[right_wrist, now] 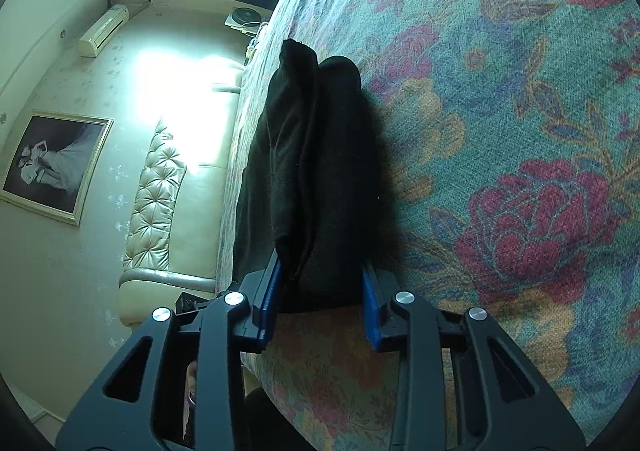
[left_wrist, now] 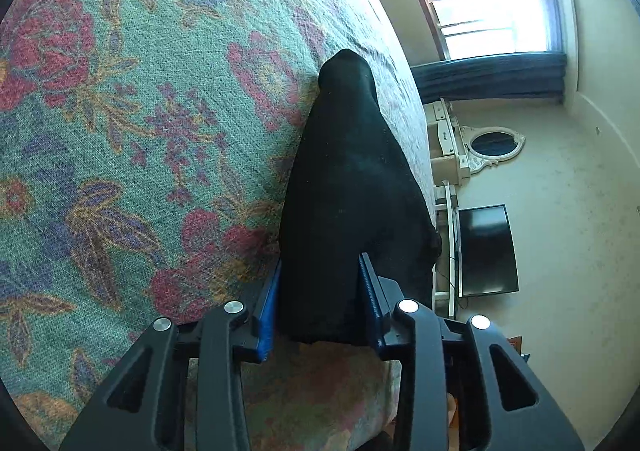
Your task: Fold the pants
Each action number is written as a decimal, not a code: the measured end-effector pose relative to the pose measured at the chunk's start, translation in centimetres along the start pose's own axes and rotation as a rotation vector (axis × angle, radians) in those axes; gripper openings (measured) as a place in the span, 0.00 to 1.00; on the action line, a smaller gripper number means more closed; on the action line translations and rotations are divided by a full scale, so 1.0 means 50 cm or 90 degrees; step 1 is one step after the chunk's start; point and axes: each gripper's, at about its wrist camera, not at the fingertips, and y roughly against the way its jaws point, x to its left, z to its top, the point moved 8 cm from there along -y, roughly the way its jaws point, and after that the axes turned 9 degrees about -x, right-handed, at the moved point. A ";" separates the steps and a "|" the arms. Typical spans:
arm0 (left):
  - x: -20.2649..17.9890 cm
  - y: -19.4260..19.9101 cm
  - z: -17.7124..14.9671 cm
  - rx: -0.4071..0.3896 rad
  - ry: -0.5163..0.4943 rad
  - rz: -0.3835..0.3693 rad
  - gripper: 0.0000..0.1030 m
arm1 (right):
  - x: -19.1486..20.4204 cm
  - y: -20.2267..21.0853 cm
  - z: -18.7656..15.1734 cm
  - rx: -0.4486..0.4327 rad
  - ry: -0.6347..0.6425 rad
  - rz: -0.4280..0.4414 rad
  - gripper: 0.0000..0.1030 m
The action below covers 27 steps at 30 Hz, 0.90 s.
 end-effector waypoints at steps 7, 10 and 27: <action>-0.001 0.028 -0.014 0.014 0.003 -0.004 0.34 | 0.009 0.031 -0.033 0.010 0.004 -0.002 0.31; 0.002 0.037 -0.025 0.020 -0.013 0.000 0.34 | 0.000 0.045 -0.049 0.011 0.000 0.000 0.31; 0.020 0.060 -0.052 0.025 -0.042 0.000 0.34 | -0.036 0.103 -0.098 0.011 -0.012 -0.001 0.31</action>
